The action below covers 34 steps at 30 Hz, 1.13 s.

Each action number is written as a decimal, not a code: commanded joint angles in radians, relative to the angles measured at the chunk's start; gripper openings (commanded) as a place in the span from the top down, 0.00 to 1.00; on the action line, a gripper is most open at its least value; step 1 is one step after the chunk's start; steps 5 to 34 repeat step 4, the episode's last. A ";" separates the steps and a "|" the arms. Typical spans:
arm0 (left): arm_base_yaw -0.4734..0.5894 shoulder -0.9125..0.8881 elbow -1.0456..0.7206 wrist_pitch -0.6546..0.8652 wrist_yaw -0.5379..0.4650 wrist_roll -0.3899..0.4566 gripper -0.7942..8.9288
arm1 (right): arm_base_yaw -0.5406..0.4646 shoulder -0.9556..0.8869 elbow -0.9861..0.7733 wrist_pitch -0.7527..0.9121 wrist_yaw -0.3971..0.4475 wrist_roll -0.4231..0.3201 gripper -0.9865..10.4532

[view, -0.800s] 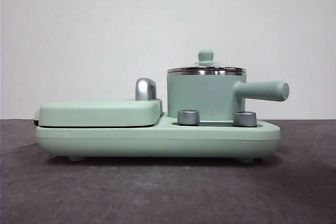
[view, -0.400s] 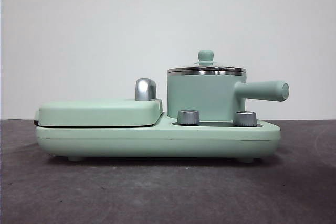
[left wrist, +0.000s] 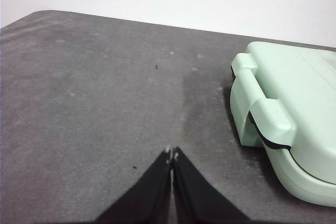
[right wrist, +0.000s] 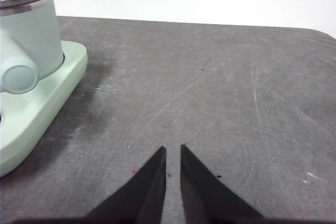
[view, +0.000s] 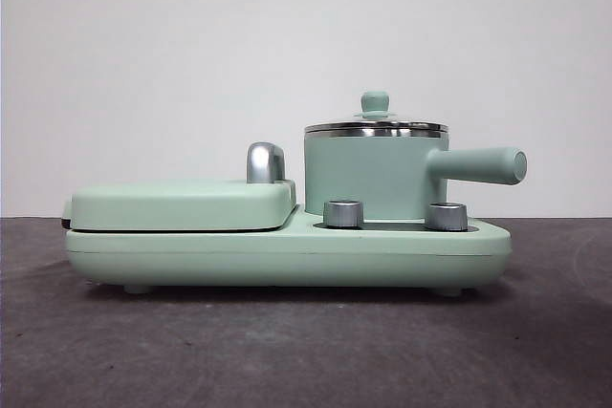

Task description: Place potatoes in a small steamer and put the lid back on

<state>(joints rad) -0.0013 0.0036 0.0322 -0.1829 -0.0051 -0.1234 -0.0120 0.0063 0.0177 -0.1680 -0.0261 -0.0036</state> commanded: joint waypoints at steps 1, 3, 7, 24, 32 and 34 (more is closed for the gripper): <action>0.000 0.000 -0.019 -0.005 -0.004 0.006 0.91 | 0.003 -0.003 -0.006 0.011 0.001 -0.005 0.88; 0.000 0.000 -0.019 -0.005 -0.004 0.006 0.91 | 0.003 -0.003 -0.006 0.011 0.001 -0.005 0.88; 0.000 0.000 -0.019 -0.005 -0.004 0.006 0.91 | 0.003 -0.003 -0.006 0.011 0.001 -0.005 0.88; 0.000 0.000 -0.019 -0.005 -0.004 0.006 0.91 | 0.003 -0.003 -0.006 0.011 0.001 -0.005 0.88; 0.000 0.000 -0.019 -0.005 -0.004 0.006 0.91 | 0.003 -0.003 -0.006 0.011 0.001 -0.005 0.88; 0.000 0.000 -0.019 -0.005 -0.004 0.006 0.91 | 0.003 -0.003 -0.006 0.011 0.001 -0.005 0.88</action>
